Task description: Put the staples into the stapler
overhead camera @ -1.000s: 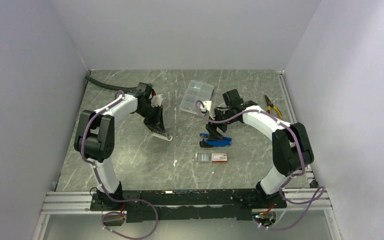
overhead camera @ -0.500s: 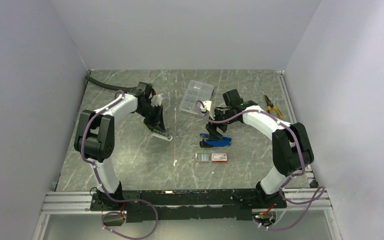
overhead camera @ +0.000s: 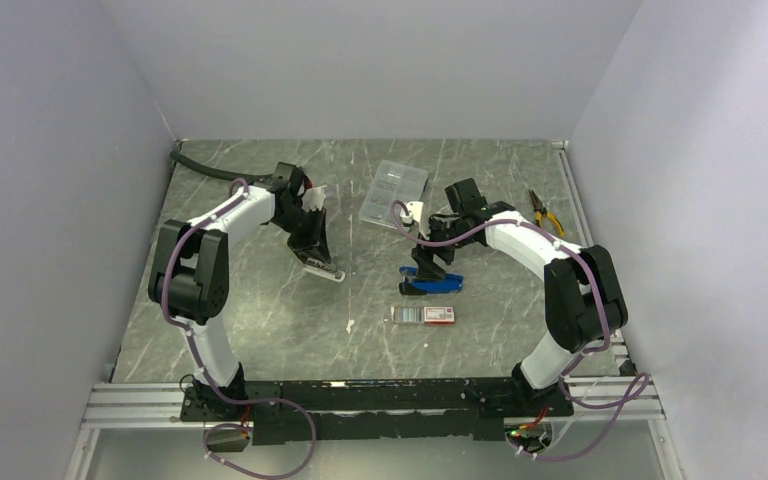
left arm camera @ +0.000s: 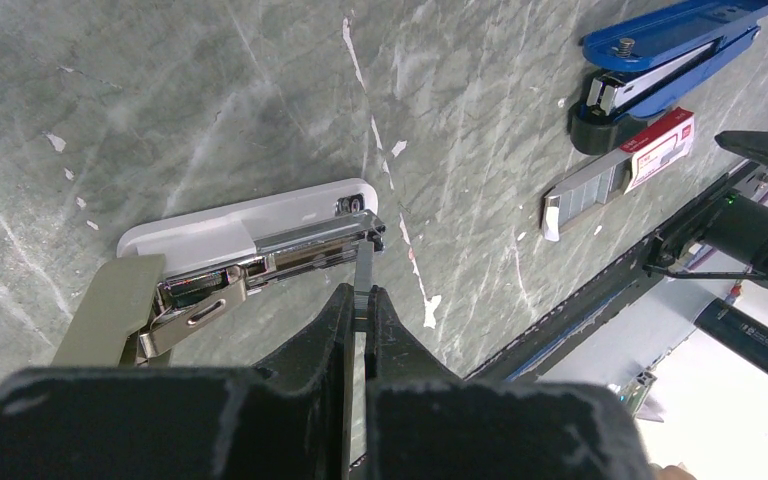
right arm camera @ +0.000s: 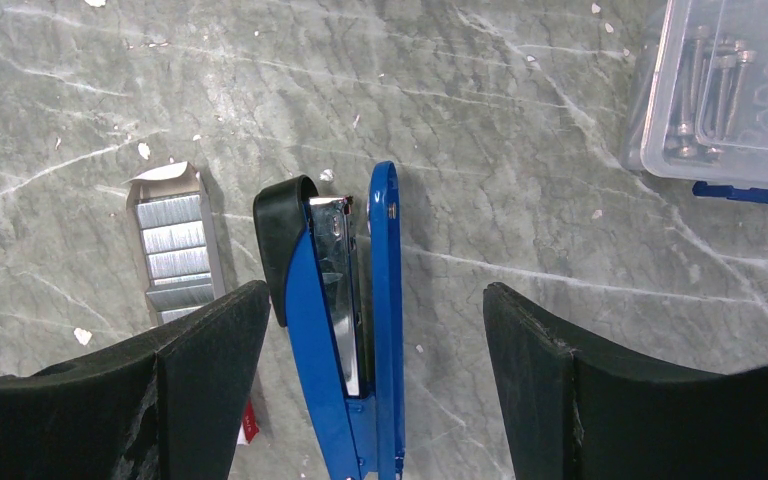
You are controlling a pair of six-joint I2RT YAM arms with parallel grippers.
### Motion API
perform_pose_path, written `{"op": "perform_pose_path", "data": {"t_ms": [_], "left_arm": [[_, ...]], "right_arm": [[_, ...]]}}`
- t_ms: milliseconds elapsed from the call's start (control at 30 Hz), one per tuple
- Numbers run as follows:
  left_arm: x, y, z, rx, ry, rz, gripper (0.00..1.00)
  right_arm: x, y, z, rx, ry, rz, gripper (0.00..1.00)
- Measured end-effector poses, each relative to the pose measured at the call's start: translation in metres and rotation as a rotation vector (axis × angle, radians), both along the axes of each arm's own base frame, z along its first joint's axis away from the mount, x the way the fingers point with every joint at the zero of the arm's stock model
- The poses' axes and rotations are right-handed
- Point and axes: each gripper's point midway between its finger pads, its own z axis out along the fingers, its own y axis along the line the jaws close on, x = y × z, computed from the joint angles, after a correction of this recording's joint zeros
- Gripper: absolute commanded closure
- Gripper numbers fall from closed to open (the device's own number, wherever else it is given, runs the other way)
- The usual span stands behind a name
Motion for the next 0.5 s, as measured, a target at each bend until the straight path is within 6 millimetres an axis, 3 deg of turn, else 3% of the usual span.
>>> {"op": "perform_pose_path", "data": {"t_ms": [500], "left_arm": [[-0.0006,0.0011,-0.0027,0.008,0.006,-0.002,0.97]], "right_arm": [[-0.0001,0.0,-0.0001,0.0,0.0,0.0,0.18]]}}
